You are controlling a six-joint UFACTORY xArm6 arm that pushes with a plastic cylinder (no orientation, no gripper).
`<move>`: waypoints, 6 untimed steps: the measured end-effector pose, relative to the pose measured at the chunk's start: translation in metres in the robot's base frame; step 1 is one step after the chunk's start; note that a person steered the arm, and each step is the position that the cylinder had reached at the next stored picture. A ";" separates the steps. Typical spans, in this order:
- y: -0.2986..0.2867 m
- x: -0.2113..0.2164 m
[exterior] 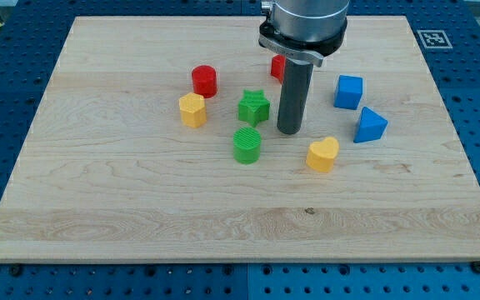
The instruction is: Slightly move the green star into the red circle
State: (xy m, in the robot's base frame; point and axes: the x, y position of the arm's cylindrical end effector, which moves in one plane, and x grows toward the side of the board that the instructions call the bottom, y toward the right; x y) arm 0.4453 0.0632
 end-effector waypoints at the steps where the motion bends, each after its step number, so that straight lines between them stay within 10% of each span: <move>1: -0.009 0.000; 6: -0.051 -0.030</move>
